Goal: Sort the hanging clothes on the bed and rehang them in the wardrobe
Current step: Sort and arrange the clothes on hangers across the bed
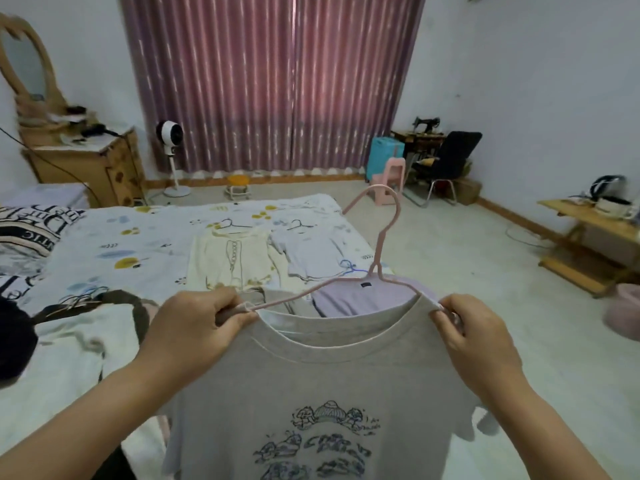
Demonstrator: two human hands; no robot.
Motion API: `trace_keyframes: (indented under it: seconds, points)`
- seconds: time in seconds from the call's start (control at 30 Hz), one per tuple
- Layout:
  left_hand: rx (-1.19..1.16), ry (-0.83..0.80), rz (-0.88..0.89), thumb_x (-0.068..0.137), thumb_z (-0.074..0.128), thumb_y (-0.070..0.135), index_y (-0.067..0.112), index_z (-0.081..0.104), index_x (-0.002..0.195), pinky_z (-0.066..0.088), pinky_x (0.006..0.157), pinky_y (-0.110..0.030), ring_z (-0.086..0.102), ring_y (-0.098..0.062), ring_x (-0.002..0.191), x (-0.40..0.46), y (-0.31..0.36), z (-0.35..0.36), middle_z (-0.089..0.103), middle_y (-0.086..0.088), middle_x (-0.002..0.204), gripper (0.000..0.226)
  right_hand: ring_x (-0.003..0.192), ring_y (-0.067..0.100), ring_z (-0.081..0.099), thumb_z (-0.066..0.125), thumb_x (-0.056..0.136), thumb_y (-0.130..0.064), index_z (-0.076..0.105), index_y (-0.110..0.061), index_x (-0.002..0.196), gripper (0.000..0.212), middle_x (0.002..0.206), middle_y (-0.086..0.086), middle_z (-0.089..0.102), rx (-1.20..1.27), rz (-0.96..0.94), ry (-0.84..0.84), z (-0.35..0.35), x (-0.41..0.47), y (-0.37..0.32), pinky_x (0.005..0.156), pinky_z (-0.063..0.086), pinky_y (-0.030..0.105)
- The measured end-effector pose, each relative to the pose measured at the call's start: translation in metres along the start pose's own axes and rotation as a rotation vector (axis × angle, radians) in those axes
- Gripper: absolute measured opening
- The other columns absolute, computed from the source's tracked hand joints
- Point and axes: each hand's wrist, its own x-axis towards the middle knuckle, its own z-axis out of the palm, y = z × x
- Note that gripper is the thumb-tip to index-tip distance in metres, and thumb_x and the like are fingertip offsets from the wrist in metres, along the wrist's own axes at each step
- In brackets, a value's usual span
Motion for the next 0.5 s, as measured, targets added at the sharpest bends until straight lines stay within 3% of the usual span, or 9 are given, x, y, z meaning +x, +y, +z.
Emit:
trace_keyframes:
  seconds: [0.1, 0.2, 0.3, 0.37, 0.5]
  points:
    - [-0.016, -0.04, 0.03, 0.075, 0.046, 0.052, 0.014, 0.049, 0.053, 0.025, 0.042, -0.018, 0.035, -0.011, 0.042, 0.015, 0.034, 0.042, 0.03, 0.016, 0.043, 0.044, 0.067, 0.02, 0.043, 0.061, 0.087, -0.008, 0.053, -0.015, 0.071, 0.019, 0.066, -0.004, 0.046, -0.059, 0.042, -0.02, -0.02, 0.006, 0.048, 0.059, 0.027, 0.013]
    - [-0.034, -0.083, 0.019, 0.075, 0.048, 0.052, 0.018, 0.045, 0.052, 0.022, 0.042, -0.017, 0.029, 0.007, 0.042, 0.03, 0.064, 0.086, 0.029, 0.014, 0.043, 0.042, 0.069, 0.018, 0.043, 0.06, 0.088, -0.01, 0.058, -0.012, 0.074, 0.014, 0.071, 0.002, 0.051, -0.109, 0.075, -0.045, -0.038, 0.015, 0.095, 0.059, 0.028, 0.013]
    - [-0.073, -0.12, 0.011, 0.076, 0.045, 0.054, 0.019, 0.041, 0.052, 0.022, 0.042, -0.02, 0.034, -0.005, 0.039, 0.042, 0.092, 0.128, 0.032, 0.008, 0.042, 0.043, 0.072, 0.018, 0.043, 0.058, 0.09, -0.012, 0.061, -0.009, 0.08, 0.011, 0.075, 0.003, 0.052, -0.149, 0.111, -0.072, -0.054, 0.027, 0.137, 0.058, 0.027, 0.013]
    - [-0.094, -0.139, -0.004, 0.075, 0.042, 0.056, 0.015, 0.044, 0.053, 0.022, 0.042, -0.021, 0.037, -0.011, 0.04, 0.049, 0.108, 0.153, 0.034, 0.007, 0.043, 0.046, 0.073, 0.018, 0.043, 0.057, 0.09, -0.012, 0.062, -0.009, 0.081, 0.011, 0.076, 0.003, 0.053, -0.174, 0.126, -0.089, -0.061, 0.037, 0.162, 0.057, 0.027, 0.022]
    - [-0.106, -0.189, -0.02, 0.074, 0.041, 0.058, 0.013, 0.045, 0.056, 0.021, 0.044, -0.02, 0.035, -0.009, 0.042, 0.065, 0.127, 0.197, 0.034, 0.007, 0.044, 0.049, 0.075, 0.019, 0.043, 0.058, 0.089, -0.011, 0.061, -0.012, 0.08, 0.01, 0.077, 0.003, 0.052, -0.214, 0.152, -0.109, -0.066, 0.06, 0.202, 0.062, 0.025, 0.03]
